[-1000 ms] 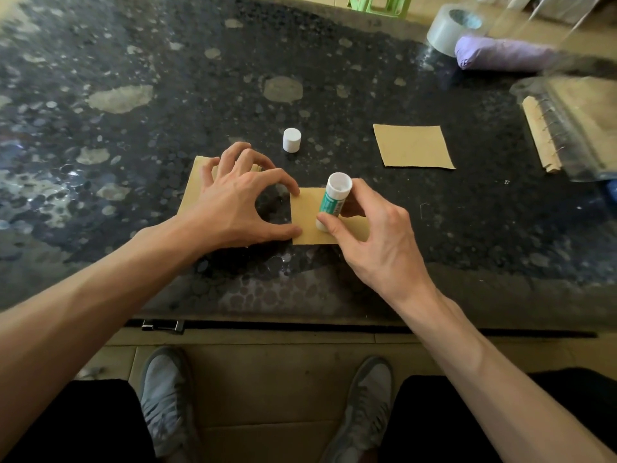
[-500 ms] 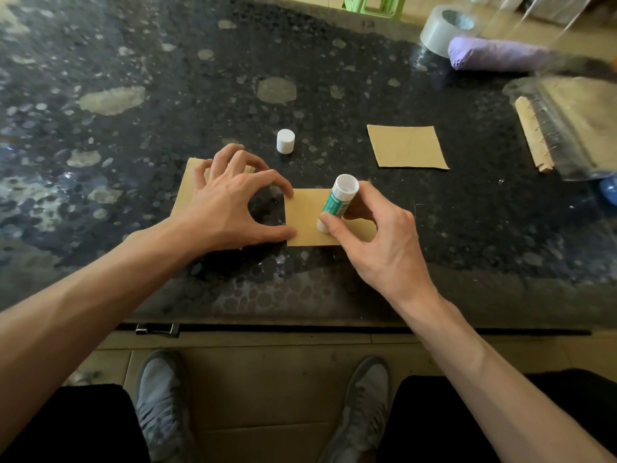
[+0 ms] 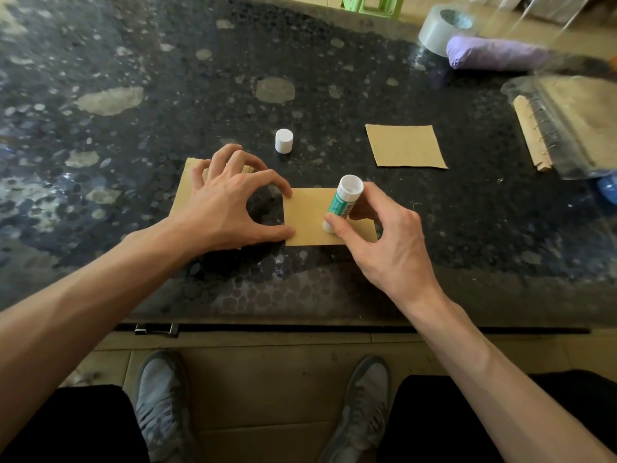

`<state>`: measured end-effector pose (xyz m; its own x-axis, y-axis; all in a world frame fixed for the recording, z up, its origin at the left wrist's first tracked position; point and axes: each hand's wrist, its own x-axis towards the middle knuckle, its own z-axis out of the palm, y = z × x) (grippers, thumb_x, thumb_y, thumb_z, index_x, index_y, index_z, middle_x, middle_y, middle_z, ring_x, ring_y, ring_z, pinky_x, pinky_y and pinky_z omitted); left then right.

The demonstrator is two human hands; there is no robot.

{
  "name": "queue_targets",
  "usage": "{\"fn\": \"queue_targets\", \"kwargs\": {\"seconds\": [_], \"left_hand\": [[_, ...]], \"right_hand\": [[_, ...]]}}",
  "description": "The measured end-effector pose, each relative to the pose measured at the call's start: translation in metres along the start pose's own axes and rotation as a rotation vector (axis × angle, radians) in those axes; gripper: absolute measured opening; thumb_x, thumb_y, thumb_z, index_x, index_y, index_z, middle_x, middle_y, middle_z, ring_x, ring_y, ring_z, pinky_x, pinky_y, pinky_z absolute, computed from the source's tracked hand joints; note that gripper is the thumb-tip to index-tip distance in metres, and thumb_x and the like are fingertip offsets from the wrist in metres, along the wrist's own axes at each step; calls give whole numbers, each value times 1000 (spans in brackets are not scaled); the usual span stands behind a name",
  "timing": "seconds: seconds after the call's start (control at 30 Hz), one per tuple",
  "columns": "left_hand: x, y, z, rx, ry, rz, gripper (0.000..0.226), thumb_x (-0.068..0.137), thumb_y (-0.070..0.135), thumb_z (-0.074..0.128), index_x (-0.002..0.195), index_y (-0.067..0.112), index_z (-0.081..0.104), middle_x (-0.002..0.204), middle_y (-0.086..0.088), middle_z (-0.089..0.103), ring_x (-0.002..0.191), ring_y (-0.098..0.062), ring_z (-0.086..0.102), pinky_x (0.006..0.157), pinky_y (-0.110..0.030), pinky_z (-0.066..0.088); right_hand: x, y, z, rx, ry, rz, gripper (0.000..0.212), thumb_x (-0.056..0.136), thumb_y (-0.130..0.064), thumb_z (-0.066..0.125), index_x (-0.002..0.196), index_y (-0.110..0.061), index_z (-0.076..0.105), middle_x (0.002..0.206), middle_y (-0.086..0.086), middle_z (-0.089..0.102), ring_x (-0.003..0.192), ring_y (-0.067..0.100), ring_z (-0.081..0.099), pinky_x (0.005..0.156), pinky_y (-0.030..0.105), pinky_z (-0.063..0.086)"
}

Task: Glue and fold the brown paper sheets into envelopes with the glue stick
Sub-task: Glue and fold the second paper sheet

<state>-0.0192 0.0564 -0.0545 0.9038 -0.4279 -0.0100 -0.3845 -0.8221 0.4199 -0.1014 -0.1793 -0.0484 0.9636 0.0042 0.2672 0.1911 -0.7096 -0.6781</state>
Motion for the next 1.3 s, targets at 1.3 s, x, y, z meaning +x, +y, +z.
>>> {"fn": "queue_targets", "kwargs": {"seconds": [1.3], "left_hand": [[1, 1, -3, -5, -28, -13, 66, 61, 84, 67, 120, 56, 61, 135, 14, 39, 154, -18, 8, 120, -52, 10]], "right_hand": [[-6, 10, -12, -2, 18, 12, 35, 97, -32, 76, 125, -15, 63, 115, -9, 68, 103, 3, 66, 86, 6, 49]]}}
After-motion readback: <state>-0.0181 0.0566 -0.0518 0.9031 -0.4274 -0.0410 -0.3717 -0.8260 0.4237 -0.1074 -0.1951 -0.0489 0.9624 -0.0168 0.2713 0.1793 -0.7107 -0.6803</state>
